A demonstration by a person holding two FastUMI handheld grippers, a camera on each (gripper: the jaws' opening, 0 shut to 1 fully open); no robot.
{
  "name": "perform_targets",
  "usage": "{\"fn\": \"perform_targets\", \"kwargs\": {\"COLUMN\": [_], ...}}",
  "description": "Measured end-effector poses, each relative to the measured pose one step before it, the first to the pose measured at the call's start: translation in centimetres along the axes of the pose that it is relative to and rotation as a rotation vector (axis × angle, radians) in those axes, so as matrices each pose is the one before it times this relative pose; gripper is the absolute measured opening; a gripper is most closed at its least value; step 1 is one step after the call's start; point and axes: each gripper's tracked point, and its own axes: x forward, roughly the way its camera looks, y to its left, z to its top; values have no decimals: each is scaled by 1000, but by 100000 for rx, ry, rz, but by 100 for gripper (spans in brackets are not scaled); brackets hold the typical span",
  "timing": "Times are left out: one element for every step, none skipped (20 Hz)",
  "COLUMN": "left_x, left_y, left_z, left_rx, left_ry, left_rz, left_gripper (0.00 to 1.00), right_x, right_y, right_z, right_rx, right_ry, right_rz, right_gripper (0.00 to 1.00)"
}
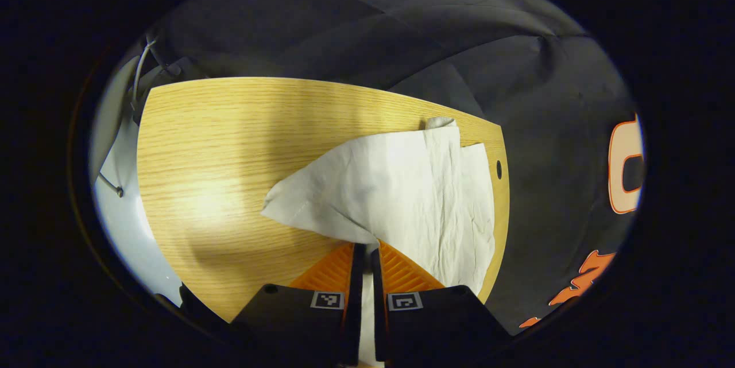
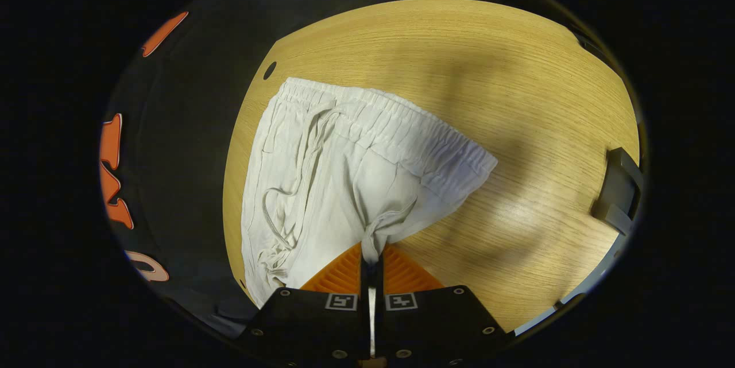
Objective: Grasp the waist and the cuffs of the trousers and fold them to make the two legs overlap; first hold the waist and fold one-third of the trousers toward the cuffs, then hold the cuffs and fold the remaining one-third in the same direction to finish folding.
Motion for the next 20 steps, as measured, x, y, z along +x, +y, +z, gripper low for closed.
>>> {"fn": "perform_targets", "kwargs": {"left_x": [-449,318,254,-253,7,-207,-258,-424,-621,-693,-936,-954,-959,-903,-631,-514,-148,-399,-248,64], "left_y": [-352,94,-412,-70,-163,-231,-329,-320,-539,-758,-830,-677,-558,-556,-720,-851,-1022,-809,-772,-1078], "left_z": [307,-293,-19,184,-200,-68,-62,115,57,151,118,296,403,218,-20,-6,130,33,-39,-84], "left_rx": [-821,389,999,1204,1192,1438,1808,1558,381,-792,-1166,-923,-337,154,446,464,224,46,-86,-156], "left_ry": [-288,947,178,296,-524,-435,-481,-436,-552,-413,-782,-1038,-988,-765,-893,-840,-509,-223,9,-30], "left_rz": [-153,400,-318,-250,-718,-810,-564,-781,-1234,-2103,-2353,-2593,-1933,-2048,-1808,-1893,-1968,-1755,-1168,-1451], "left_gripper": [14,8,5,4,4,4,4,4,4,4,4,4,4,3,4,5,2,4,4,4], "right_x": [-17,172,-154,-19,17,-135,-328,-287,-274,-364,-293,-424,-432,-349,-194,-199,-309,-344,-259,-182], "right_y": [-7,17,4,-16,-12,-52,-93,31,131,185,319,370,300,377,353,383,457,571,541,633], "right_z": [-31,32,-45,59,-100,-58,-50,49,13,85,80,100,-76,-26,61,283,220,206,-6,114], "right_rx": [-62,-119,-615,-658,-744,-843,-1245,-1106,-740,146,585,778,467,-111,-510,-494,-105,380,259,-443], "right_ry": [26,-90,-112,-279,7,136,162,71,262,491,574,636,770,1315,1334,930,608,434,707,720], "right_rz": [79,-48,134,70,-64,-265,0,425,515,797,1215,1425,1236,1142,609,428,648,911,636,266], "right_gripper": [4,4,3,4,4,4,4,4,4,4,4,4,4,4,4,4,4,4,4,4]}}
